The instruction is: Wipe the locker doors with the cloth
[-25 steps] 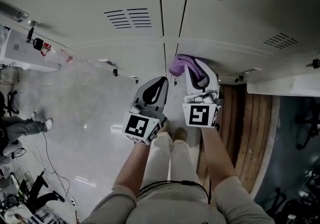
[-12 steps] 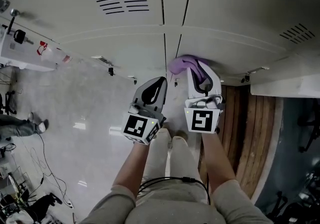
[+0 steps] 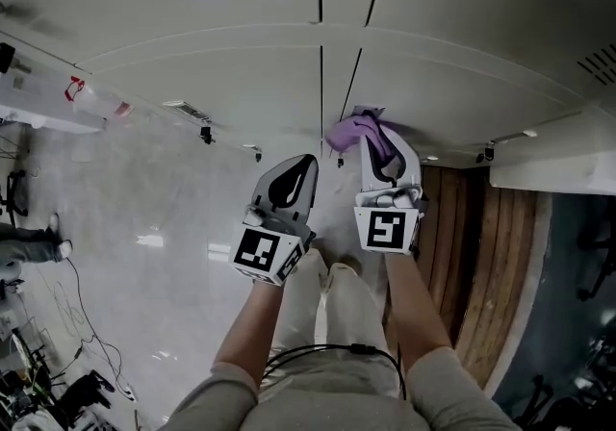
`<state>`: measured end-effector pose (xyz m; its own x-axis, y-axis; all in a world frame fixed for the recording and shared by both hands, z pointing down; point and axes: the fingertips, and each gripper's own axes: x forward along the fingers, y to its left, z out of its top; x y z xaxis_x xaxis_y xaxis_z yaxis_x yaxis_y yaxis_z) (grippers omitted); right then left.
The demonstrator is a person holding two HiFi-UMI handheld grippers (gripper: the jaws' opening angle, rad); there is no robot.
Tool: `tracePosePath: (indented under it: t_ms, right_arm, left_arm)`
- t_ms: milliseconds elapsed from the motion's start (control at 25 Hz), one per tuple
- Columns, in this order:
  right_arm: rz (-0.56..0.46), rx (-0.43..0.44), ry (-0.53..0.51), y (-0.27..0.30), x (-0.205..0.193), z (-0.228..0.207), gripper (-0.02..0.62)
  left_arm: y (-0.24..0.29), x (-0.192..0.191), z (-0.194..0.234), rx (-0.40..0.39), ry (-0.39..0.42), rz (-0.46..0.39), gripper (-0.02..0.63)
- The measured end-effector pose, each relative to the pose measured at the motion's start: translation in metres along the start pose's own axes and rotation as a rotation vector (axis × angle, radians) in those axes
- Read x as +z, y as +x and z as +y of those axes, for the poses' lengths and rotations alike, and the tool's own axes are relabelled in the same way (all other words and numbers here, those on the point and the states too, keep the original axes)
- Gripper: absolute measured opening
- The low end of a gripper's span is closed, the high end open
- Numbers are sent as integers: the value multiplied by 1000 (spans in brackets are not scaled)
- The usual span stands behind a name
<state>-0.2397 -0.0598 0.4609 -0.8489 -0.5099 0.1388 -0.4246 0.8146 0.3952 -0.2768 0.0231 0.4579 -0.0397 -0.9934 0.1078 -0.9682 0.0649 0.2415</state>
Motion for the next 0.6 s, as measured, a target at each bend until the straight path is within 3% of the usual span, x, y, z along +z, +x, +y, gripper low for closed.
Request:
tracePosePath:
  t_ms: [160,600]
  right_arm:
    - [-25,3,-4,-2,-12,8,60]
    - [32,57,-57,17,-86,48,60]
  left_arm:
    - [0,-18,6,9,2,-3,-2]
    - [4,-53,11,5,17,-22,-2]
